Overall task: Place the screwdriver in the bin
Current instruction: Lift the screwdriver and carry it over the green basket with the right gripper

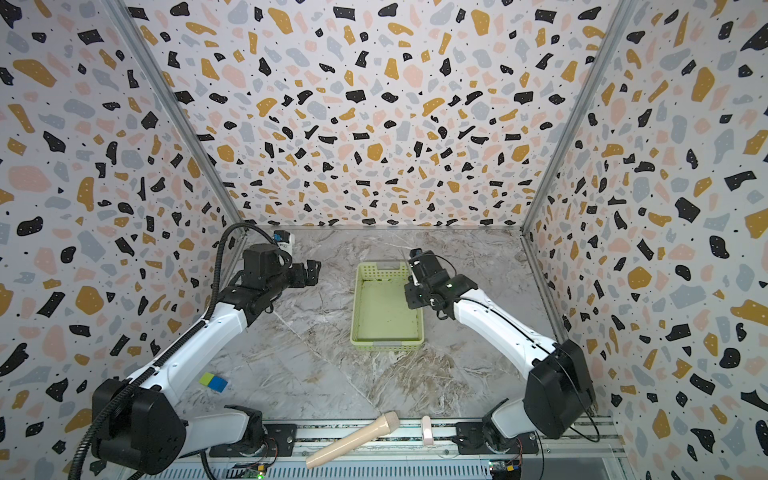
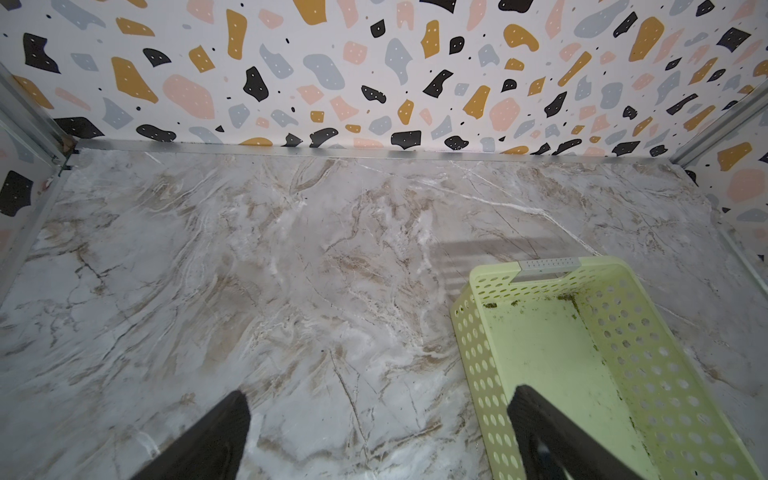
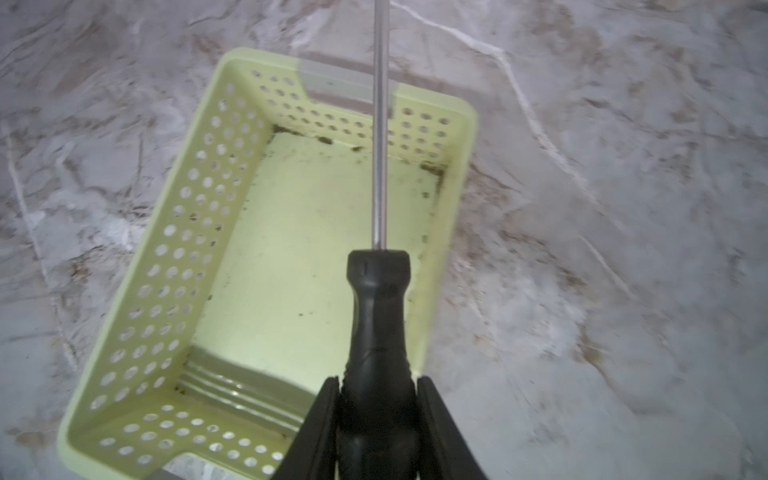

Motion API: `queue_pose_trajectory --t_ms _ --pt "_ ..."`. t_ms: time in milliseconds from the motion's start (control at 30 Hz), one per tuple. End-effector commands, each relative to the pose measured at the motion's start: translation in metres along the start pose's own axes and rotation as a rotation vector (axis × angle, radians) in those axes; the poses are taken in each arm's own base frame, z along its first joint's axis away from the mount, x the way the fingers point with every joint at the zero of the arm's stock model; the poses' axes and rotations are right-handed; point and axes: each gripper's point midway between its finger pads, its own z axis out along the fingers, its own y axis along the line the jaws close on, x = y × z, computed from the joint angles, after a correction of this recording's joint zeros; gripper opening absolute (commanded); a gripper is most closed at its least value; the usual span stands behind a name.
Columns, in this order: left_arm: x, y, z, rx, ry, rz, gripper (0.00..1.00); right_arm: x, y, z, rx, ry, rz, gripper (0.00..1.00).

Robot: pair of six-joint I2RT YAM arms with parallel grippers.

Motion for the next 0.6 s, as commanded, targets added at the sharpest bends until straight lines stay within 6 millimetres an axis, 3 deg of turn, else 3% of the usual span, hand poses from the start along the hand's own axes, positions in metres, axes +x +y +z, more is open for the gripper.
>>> queue_pose_trajectory --t_ms 0,200,567 --pt "-0.004 0.0 -0.002 -0.011 -0.022 0.019 1.0 0.006 0.027 0.017 -0.009 0.051 -0.031 0.19" --pt "-0.003 0.002 0.0 -0.014 -0.019 0.018 1.0 0.021 0.053 0.059 -0.036 0.11 -0.063 0.19" --pt "-0.006 0.003 -0.003 -0.026 -0.031 0.027 1.0 0.047 0.053 0.096 -0.019 0.182 -0.084 0.2"
